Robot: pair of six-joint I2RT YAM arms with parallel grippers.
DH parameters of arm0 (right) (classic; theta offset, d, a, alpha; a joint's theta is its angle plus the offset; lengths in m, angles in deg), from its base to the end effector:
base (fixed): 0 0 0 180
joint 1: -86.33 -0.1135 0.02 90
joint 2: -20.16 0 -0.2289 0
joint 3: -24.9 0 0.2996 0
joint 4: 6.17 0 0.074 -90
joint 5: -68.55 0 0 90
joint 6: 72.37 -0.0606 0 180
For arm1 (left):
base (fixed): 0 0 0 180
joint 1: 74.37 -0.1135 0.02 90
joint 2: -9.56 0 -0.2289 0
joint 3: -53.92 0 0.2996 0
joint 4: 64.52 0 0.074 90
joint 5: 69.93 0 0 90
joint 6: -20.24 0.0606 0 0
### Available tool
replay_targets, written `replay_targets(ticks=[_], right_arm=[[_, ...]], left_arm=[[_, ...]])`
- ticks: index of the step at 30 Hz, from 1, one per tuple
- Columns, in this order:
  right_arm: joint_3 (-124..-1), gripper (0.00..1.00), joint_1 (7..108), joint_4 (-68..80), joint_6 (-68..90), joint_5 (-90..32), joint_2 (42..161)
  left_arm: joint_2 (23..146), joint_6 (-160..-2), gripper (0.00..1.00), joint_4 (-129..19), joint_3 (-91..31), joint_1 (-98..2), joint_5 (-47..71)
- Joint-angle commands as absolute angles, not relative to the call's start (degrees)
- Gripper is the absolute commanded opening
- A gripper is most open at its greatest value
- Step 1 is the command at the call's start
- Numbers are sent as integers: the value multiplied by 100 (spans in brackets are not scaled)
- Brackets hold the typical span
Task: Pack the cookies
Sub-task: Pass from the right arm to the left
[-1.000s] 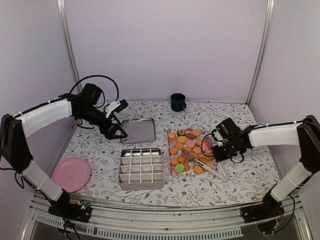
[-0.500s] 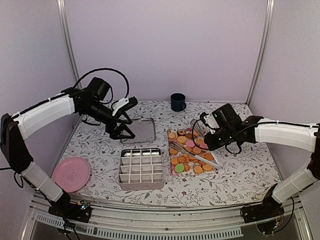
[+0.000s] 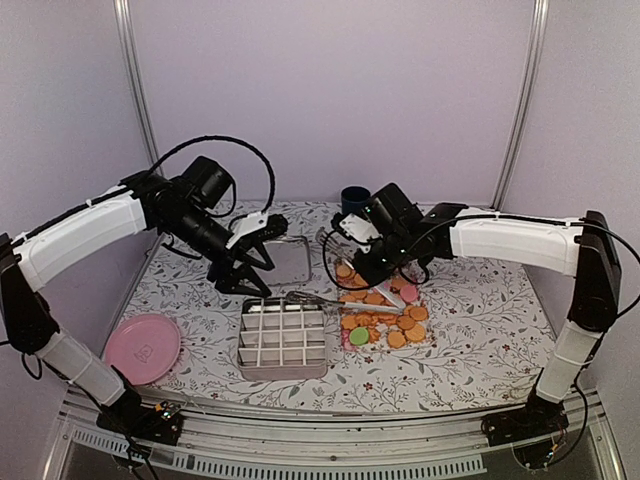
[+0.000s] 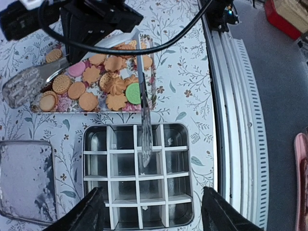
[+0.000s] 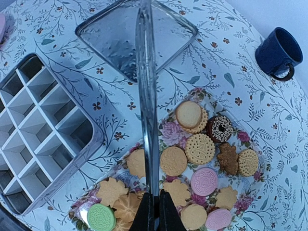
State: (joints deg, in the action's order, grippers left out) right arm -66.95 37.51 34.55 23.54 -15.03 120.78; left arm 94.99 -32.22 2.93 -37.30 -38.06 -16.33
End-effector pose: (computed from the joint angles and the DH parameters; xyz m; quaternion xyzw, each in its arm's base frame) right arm 0.2984 0.3308 0.1908 -0.4133 0.8408 0.0775 0.3409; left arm 0.2673 -0.2410 0.2638 0.6145 0.6904 -0.3003 0.2358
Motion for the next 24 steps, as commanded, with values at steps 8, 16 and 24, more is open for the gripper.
replay_targets(ticks=[8, 16, 24], right_arm=[[-7713, 0, 3329, 3682, 2623, -1562, 12774], [-8165, 0, 3210, 3875, 2607, -1558, 13113], [-8377, 0, 3182, 3973, 2547, -1621, 13198]], left_arm=[[9275, -2935, 54, -297, -3005, -3427, -991], [9356, -2816, 32, -470, -3010, -3261, -456], [9408, -2814, 21, -618, -2813, -3088, -298]])
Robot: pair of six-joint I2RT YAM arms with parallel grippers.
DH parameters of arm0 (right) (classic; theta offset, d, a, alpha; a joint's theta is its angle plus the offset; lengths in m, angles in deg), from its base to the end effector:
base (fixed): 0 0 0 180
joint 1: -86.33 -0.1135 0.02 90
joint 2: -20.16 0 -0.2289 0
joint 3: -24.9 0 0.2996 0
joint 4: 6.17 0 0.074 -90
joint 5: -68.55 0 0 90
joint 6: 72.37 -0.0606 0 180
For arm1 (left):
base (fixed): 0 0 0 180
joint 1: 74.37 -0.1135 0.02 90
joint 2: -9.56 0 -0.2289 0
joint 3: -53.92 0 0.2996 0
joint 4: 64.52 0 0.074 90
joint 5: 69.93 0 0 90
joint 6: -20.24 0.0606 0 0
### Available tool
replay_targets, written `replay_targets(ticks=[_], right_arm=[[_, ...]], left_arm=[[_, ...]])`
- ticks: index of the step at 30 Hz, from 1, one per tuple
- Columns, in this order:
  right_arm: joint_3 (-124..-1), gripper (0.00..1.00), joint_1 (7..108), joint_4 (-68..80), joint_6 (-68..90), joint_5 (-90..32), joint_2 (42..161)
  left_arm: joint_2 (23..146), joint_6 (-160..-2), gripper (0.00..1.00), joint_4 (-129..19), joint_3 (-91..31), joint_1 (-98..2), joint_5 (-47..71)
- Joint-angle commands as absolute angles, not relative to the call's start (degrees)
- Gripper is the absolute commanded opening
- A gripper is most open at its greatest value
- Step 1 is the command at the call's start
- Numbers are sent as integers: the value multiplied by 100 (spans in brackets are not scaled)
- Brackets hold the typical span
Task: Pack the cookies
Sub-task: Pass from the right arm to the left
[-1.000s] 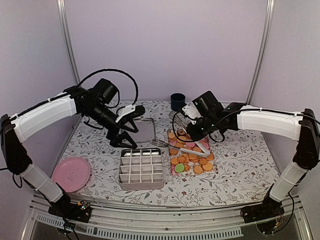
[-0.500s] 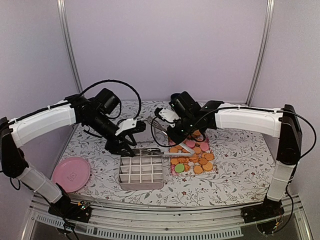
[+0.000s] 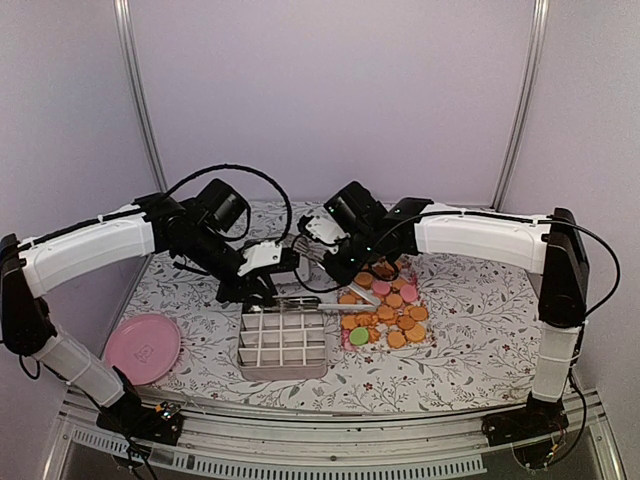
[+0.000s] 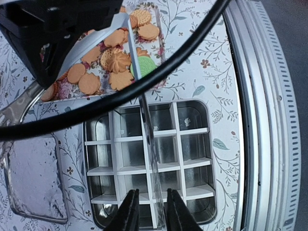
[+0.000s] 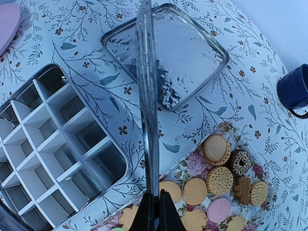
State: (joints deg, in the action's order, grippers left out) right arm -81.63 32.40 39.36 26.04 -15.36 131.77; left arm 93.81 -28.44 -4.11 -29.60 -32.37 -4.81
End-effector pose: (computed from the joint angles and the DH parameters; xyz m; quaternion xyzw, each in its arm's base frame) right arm 0.2925 0.3906 0.1960 -0.4713 0.8137 0.0841 0.3297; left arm 0.2497 -0.2591 0.2245 0.6687 0.6709 -0.2101 0.2421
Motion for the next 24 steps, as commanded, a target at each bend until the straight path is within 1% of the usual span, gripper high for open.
replay_targets(ticks=[1, 8, 10, 11, 12, 13, 14, 15, 16, 17, 19, 21, 24], right_arm=[[-8377, 0, 3179, 3973, 2541, -1636, 13188], [-8377, 0, 3176, 3926, 2490, -1773, 13179], [-8361, 0, 3173, 3937, 2477, -1784, 13149], [-8341, 0, 3170, 3935, 2463, -1789, 13118], [-8288, 0, 3174, 3905, 2445, -1812, 13072], [-8222, 0, 3169, 3843, 2441, -1830, 13000], [-8158, 3, 3172, 3771, 2431, -1848, 12914], [-8093, 10, 3179, 3700, 2420, -1873, 12817], [-8033, 21, 3180, 3629, 2401, -1911, 12708], [-7977, 29, 3204, 3550, 2397, -1974, 12589], [-7917, 41, 3287, 3415, 2373, -2155, 12323], [-7900, 60, 3438, 3307, 2287, -2379, 12014], [-7767, 98, 3756, 2930, 2118, -2922, 11409]], left_arm=[[9414, -2802, 21, -631, -2808, -3073, -268], [9656, -2809, 16, -722, -3016, -2990, -193], [9666, -2786, 9, -776, -3013, -2992, -201], [9666, -2788, 2, -796, -3002, -2996, -199], [9659, -2798, 0, -829, -2979, -2991, -203], [9643, -2820, 0, -848, -2961, -2995, -224], [9629, -2850, 0, -856, -2936, -3004, -245], [9616, -2914, 0, -888, -2921, -2999, -270], [9607, -3002, 0, -904, -2911, -3008, -308], [9602, -3121, 0, -904, -2920, -3034, -351], [9608, -3452, 0, -839, -3028, -3112, -509], [9577, -3709, 0, -676, -3249, -3276, -873], [9398, -3978, 0, -555, -3577, -3641, -1396]])
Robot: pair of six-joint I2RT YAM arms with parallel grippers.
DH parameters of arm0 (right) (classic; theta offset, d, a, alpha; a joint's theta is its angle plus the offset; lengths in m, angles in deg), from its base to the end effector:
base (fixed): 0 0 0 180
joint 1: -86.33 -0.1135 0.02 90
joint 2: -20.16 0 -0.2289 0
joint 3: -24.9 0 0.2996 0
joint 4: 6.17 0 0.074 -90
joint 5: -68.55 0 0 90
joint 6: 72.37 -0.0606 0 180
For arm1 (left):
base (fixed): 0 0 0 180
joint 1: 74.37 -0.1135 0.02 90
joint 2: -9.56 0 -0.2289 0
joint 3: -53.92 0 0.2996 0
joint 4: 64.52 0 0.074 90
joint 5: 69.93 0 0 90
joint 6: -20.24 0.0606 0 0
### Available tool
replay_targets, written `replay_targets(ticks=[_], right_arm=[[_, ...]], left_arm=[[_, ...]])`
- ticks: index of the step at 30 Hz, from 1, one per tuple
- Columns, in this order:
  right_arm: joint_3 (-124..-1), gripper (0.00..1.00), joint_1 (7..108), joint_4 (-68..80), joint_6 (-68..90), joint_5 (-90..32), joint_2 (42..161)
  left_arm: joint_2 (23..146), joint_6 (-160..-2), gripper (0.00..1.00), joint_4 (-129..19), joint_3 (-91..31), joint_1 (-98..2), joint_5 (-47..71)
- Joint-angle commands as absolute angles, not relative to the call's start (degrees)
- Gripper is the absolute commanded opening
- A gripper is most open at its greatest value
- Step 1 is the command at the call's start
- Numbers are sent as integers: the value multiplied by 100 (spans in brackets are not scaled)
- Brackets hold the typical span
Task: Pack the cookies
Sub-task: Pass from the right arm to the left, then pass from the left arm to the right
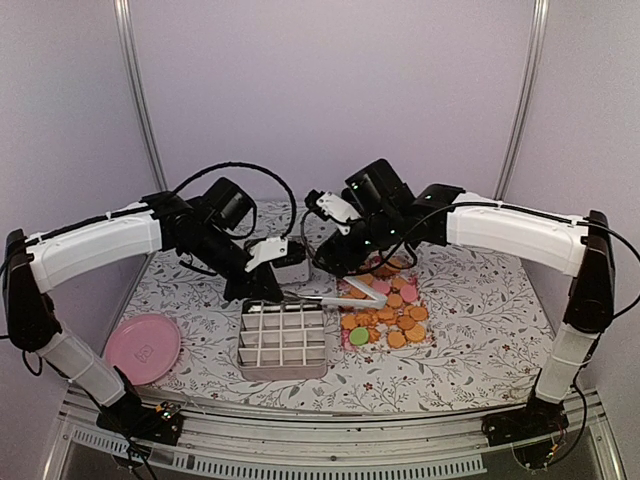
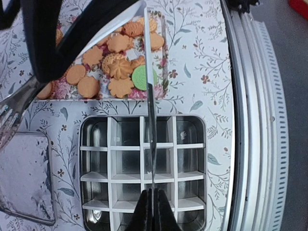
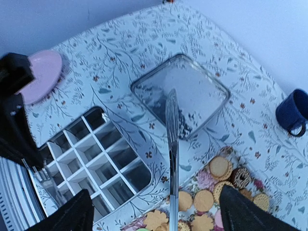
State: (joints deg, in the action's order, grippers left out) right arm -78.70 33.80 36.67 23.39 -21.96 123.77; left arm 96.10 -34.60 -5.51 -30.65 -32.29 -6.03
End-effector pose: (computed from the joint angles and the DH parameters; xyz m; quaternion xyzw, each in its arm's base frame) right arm 0.2868 0.3751 0.2444 -0.4479 0.7996 0.1625 0.3655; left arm 0.2552 -0.2663 0.2194 0.6328 0.7015 -0.2329 0.2304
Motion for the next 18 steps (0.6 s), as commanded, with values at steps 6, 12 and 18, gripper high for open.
replay_targets(ticks=[6, 12, 18], right_arm=[[-6599, 99, 4580, 1144, 1169, -4406, 9950], [-5053, 99, 4978, -531, 473, -5192, 8923], [-4697, 99, 5021, -1504, 179, -5933, 9009]], left_arm=[[8557, -5643, 0, -2355, -3238, -4332, -2280], [7595, -7487, 0, -5400, -1690, -4388, -2518], [7657, -8066, 0, -5714, -1559, -4139, -2787]])
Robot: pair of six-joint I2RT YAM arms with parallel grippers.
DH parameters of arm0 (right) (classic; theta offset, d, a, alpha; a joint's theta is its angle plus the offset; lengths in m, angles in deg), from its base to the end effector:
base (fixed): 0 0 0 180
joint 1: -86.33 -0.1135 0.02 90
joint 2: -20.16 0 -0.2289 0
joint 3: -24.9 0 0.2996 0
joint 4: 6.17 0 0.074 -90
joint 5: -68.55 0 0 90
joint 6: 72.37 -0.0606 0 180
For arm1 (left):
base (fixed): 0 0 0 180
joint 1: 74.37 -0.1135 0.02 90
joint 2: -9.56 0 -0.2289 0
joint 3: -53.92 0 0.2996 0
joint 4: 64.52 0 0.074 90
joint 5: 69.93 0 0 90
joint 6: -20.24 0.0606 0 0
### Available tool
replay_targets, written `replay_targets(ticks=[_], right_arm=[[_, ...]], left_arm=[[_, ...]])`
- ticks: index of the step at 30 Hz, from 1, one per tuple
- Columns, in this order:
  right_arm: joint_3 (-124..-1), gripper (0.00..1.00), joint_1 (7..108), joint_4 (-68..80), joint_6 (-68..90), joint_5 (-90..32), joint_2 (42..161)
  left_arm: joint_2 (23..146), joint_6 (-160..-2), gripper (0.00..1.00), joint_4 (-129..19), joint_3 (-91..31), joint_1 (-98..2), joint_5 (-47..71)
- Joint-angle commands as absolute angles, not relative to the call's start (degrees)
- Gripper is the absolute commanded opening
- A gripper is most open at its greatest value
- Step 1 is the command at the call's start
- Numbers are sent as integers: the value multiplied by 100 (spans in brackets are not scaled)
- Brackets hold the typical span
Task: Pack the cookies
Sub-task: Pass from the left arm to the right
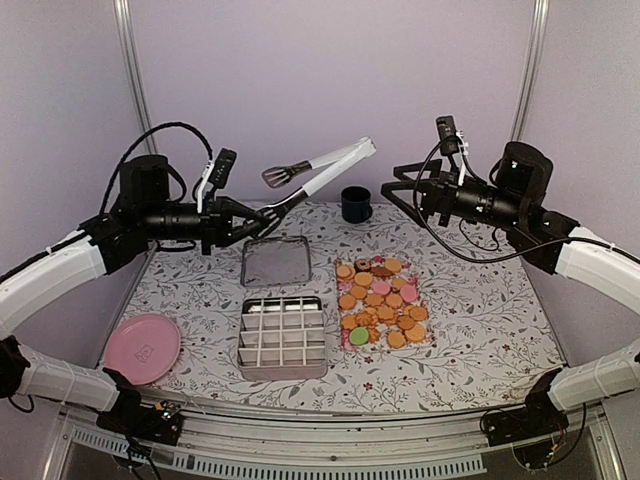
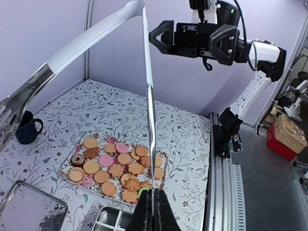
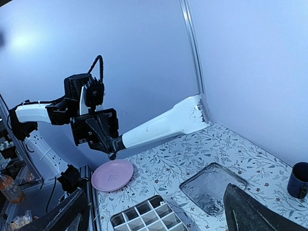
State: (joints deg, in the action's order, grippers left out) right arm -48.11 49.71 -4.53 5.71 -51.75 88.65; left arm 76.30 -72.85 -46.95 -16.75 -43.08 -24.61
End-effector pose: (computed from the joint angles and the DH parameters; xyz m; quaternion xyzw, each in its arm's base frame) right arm 0.2714 0.2398 0.3564 -0.3273 0.6093 0.4517 0.5636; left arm 0.2704 -0.2142 0.3167 0.4050 0.6479 -0.4544 0.4579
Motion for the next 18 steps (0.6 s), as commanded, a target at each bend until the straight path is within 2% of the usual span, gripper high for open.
replay_targets(ticks=[1, 18], right_arm=[[-4714, 99, 5021, -1616, 132, -6022, 9123], [-5083, 99, 5021, -3183, -532, -6059, 10100]], left_arm=[[7668, -8114, 0, -5763, -1553, -4119, -2842], [7975, -8606, 0, -5934, -1534, -4039, -3423]])
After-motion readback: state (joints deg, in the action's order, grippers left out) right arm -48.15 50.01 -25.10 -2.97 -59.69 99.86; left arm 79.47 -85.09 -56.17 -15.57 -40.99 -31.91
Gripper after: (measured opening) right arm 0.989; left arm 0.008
